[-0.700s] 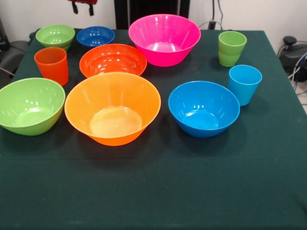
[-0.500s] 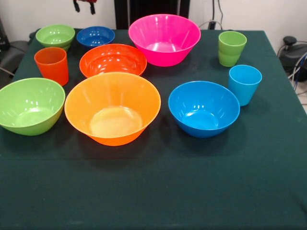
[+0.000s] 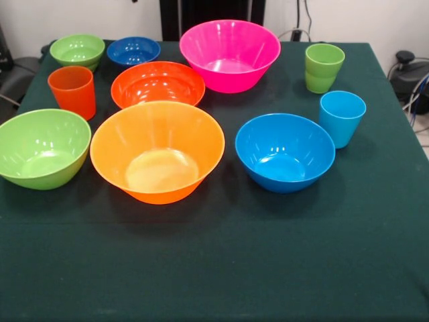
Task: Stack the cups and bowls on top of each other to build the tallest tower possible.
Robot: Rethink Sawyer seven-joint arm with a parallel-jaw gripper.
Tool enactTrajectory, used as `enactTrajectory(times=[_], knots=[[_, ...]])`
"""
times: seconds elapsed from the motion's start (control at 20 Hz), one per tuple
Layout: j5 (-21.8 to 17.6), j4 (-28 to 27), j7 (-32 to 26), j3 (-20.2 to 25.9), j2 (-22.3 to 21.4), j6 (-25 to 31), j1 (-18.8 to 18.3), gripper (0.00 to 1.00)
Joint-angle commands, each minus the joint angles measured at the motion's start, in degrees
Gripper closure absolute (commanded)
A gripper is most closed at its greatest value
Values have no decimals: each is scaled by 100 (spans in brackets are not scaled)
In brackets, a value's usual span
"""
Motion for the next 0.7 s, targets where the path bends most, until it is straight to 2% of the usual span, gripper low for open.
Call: enactTrajectory(times=[0.05, 0.4, 0.7], knots=[[19, -723, -352, 1153, 329, 477, 652, 0], [-268, -1319, 306, 937, 801, -385, 1483, 0], [-140, -1835, 438, 944, 1297, -638, 1779, 0]])
